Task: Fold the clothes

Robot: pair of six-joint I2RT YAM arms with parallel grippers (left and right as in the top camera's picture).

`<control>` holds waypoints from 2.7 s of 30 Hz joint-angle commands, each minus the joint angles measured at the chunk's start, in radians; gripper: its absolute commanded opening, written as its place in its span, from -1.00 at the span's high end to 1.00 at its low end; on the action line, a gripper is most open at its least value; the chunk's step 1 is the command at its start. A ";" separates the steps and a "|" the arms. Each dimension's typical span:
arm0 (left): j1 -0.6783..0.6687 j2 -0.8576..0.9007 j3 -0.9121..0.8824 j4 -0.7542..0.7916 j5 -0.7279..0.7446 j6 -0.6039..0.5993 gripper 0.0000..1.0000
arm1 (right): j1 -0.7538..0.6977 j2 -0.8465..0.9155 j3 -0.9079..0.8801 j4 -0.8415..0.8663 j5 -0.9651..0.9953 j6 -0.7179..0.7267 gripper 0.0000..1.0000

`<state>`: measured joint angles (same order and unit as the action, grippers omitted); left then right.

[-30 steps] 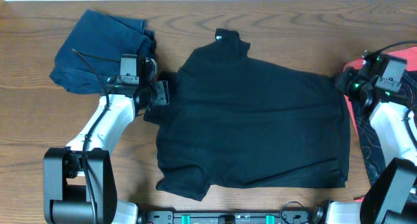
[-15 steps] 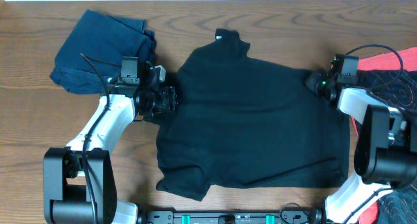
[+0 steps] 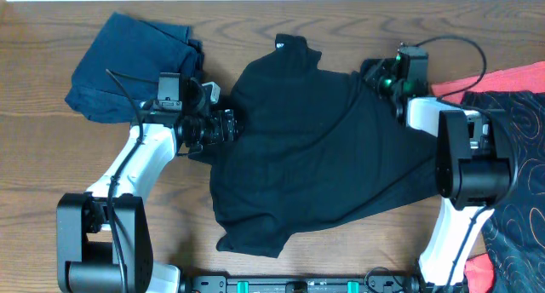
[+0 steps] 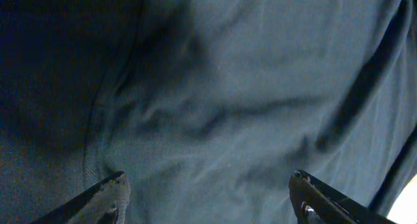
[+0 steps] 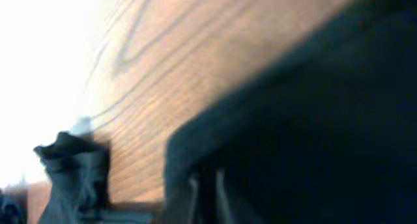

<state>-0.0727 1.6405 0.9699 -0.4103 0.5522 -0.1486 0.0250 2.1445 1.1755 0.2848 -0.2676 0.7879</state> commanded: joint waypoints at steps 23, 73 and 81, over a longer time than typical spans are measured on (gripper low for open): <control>0.004 -0.172 -0.010 -0.145 0.047 0.048 -0.64 | -0.391 -0.534 -0.155 -1.154 0.095 -0.374 0.28; 0.004 -0.192 -0.010 -0.322 0.042 0.116 -0.64 | -0.522 -0.766 -0.413 -1.246 0.479 -0.153 0.30; 0.004 -0.192 -0.010 -0.322 0.042 0.134 -0.65 | -0.521 -0.765 -0.434 -1.169 0.180 -0.394 0.14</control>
<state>-0.0727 1.4555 0.9691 -0.7296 0.5957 -0.0395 -0.4889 1.3811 0.7624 -0.8967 0.0517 0.5163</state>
